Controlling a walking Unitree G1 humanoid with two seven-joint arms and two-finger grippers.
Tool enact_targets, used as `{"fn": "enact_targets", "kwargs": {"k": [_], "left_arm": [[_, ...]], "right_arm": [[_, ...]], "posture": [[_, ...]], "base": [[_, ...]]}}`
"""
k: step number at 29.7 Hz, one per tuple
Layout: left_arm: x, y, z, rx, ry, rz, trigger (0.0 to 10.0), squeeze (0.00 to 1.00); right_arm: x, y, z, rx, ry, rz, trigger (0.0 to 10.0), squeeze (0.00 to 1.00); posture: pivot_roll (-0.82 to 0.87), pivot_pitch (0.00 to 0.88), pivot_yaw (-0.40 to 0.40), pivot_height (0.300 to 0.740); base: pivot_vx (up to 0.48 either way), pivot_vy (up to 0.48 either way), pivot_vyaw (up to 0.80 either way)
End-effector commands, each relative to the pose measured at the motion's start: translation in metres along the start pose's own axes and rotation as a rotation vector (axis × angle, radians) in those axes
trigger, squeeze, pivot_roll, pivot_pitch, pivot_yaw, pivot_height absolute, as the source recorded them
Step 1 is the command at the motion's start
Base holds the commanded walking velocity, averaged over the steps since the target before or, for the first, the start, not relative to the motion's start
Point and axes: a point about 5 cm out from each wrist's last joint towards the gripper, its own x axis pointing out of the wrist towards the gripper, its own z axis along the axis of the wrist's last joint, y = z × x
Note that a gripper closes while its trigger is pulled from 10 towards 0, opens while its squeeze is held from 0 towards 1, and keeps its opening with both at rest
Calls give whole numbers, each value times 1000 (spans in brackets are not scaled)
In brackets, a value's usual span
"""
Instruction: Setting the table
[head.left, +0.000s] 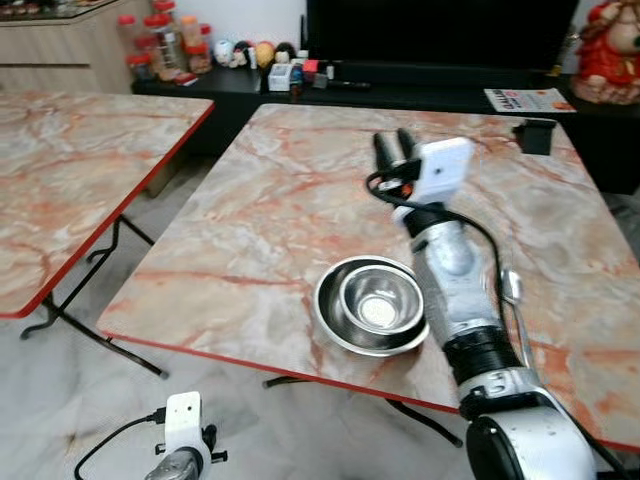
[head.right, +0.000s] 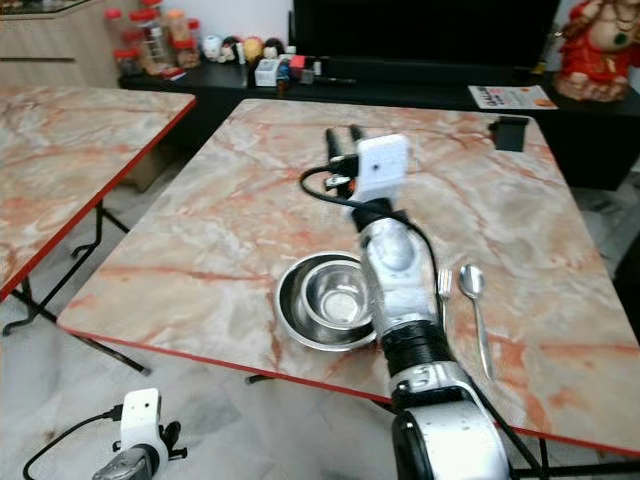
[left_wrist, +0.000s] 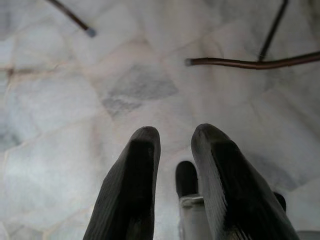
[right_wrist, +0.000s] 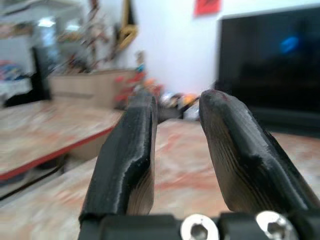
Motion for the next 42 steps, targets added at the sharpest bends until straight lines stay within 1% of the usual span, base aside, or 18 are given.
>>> {"fn": "enact_targets", "kwargs": {"k": [1,6,11,12,16,19,23,25,35,42], "left_arm": [[-1,6,-2,-21,-8,27,10000,0],[-4,10,-6,-56,-20,58,10000,0],[-5,10,-10,-60,-18,62,10000,0],[-5,10,-11,-62,-16,66,10000,0],[-5,12,-11,-53,-16,66,10000,0],[-5,11,-10,-37,-14,54,10000,0],[-5,10,-9,-29,-15,45,10000,0],[-4,8,-7,-29,-15,40,10000,0],[-4,5,-8,-19,-8,26,10000,0],[-4,5,-11,-6,0,20,10000,0]], "right_arm": [[6,5,5,-10,-17,34,10000,0],[11,18,-1,9,10,83,10000,0],[12,20,-2,15,11,86,10000,0],[11,20,-6,19,25,83,10000,0],[8,21,-10,23,31,89,10000,0],[4,16,-17,29,37,50,10000,0],[3,12,-17,28,29,38,10000,0],[1,9,-16,22,20,25,10000,0],[-4,5,-17,20,3,1,10000,0],[-5,5,-16,20,-10,-3,10000,0]], "posture": [[2,0,-8,740],[38,0,-30,740],[39,0,-24,740],[39,0,-24,740],[22,0,-10,740],[-3,0,11,740],[-7,0,13,740],[-37,0,27,740],[-50,0,31,740],[-67,0,46,740]], "base": [[0,0,0],[0,0,0],[0,0,0],[0,0,0],[0,0,0],[0,0,0],[0,0,0],[0,0,0],[0,352,0],[0,381,0]]}}
